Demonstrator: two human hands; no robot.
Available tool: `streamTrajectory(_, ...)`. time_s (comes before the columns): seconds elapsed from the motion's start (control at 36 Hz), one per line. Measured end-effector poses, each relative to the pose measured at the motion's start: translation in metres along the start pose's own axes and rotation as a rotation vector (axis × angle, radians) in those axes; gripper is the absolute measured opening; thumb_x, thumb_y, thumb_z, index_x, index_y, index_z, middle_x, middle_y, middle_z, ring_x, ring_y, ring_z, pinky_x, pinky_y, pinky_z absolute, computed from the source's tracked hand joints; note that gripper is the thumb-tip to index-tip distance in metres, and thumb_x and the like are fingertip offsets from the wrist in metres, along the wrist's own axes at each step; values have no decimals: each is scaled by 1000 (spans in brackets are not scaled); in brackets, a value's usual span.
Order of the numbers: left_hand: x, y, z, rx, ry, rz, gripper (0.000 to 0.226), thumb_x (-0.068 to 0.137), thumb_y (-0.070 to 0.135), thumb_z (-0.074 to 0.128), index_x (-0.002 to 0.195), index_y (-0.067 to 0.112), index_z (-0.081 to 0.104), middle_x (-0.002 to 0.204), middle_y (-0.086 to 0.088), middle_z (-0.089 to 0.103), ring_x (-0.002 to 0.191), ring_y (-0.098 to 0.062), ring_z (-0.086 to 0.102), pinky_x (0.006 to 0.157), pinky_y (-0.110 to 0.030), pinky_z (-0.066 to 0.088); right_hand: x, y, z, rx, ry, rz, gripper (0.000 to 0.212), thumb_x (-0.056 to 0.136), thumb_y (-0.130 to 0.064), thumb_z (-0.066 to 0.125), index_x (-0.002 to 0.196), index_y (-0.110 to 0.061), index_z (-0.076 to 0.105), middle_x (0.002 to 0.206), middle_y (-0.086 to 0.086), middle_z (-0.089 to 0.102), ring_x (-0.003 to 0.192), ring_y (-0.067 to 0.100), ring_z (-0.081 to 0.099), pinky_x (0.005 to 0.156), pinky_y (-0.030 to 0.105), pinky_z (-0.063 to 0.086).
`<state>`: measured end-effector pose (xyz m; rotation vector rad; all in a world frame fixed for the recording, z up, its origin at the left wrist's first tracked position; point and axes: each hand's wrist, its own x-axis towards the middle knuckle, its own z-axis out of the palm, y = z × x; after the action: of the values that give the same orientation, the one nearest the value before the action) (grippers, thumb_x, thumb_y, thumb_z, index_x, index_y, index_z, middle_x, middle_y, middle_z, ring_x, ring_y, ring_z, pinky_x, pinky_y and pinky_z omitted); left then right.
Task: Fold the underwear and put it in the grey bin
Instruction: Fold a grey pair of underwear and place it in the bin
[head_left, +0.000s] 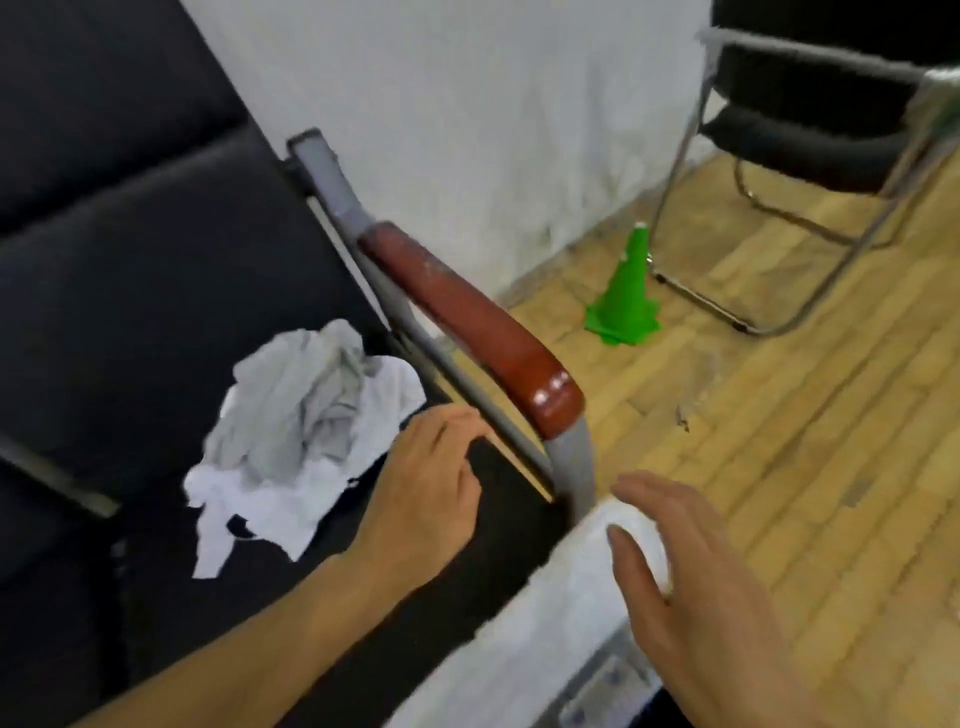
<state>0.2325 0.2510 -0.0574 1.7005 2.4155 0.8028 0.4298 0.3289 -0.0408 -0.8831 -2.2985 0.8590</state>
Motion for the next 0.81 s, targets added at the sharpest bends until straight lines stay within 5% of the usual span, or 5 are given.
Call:
streamTrajectory(0.25,-28,-198,-93,125,87,-617,46,89,13,54,133,12,42,140,-5,38,127,-24,37,105,-34,29,98,-104,187,-40,-253,-81,36,72,-5,77,100,-21,61,98,-8,60,93,1,51,79,6,38)
streamTrajectory(0.33,-28,-258,-97,136,-58,-622,55,91,28,57,139,20,31,146,3,28,133,-19,29,108,-33,30,121,-126,255,-22,-375,41,31,85,-13,66,110,-27,57,103,-17,52,94,2,55,77,23,52)
streamTrajectory(0.44,-16,-307,-94,108,-176,-538,30,91,25,55,121,21,51,130,7,43,119,-17,42,97,-33,39,150,-157,319,115,-554,279,31,94,-30,53,120,-40,41,102,-18,55,94,3,57,83,27,50)
streamTrajectory(0.64,-9,-332,-118,-30,-54,-488,22,95,22,45,73,18,47,80,4,49,81,-21,50,69,-35,36,190,-181,349,74,-466,349,9,93,-22,51,85,-24,51,73,-1,63,69,17,60,68,44,52)
streamTrajectory(0.81,-3,-320,-166,-249,-50,-523,9,95,27,48,94,18,50,95,8,45,92,-16,49,81,-36,44,230,-246,313,189,-479,228,16,91,-12,57,77,-20,57,71,-3,64,67,7,58,51,10,42)
